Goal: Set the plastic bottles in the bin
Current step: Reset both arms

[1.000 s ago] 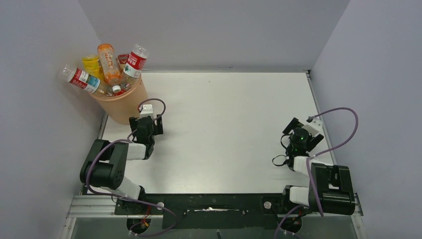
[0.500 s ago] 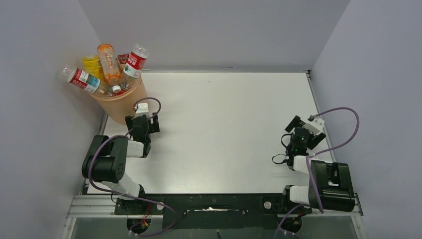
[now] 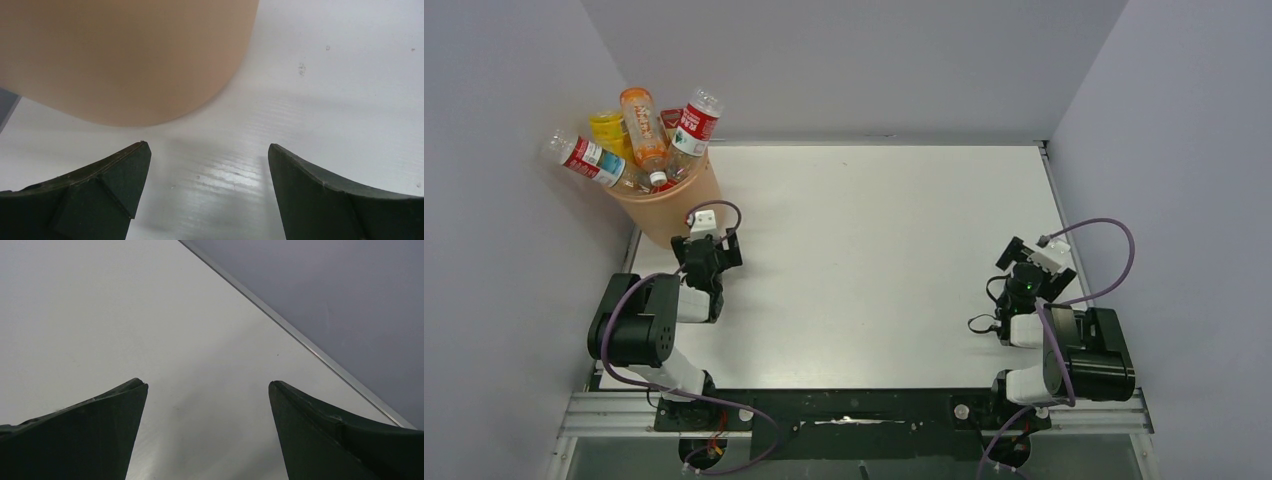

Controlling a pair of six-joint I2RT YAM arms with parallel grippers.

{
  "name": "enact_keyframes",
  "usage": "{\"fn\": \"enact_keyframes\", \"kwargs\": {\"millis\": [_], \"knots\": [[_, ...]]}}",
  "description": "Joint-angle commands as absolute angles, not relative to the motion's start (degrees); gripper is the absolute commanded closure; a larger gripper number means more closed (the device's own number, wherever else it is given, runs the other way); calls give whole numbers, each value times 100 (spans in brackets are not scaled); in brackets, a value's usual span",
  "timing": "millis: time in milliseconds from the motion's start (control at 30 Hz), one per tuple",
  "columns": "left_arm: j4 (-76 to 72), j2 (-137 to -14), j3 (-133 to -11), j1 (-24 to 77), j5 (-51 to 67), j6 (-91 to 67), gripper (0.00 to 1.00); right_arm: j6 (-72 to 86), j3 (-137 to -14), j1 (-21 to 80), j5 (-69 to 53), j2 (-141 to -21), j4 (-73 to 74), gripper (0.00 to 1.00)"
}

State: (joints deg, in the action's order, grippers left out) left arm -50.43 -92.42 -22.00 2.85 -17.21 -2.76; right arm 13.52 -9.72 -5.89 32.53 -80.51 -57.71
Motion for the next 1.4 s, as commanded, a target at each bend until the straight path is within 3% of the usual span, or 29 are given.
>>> {"fn": "enact_keyframes", "kwargs": {"millis": [0, 400, 567, 633, 1367], "knots": [[-5871, -9027, -1998, 205, -1638, -403, 11, 1019, -1040, -472, 3326, -8104, -6684, 2], [-6158, -8986, -1781, 125, -1467, -454, 11, 260, -1048, -125, 2616, -8465, -7199, 2], [-7210, -9179, -1297, -11, -1030, -411, 11, 147, -958, -333, 1995, -8894, -7794, 2], [-6980, -9101, -1343, -25, -1011, -490, 11, 333, -1153, -379, 1935, -8731, -7086, 2], [-7076, -9202, -1372, -123, -871, -492, 11, 343, -1230, -444, 1863, -8800, -7059, 2]]}}
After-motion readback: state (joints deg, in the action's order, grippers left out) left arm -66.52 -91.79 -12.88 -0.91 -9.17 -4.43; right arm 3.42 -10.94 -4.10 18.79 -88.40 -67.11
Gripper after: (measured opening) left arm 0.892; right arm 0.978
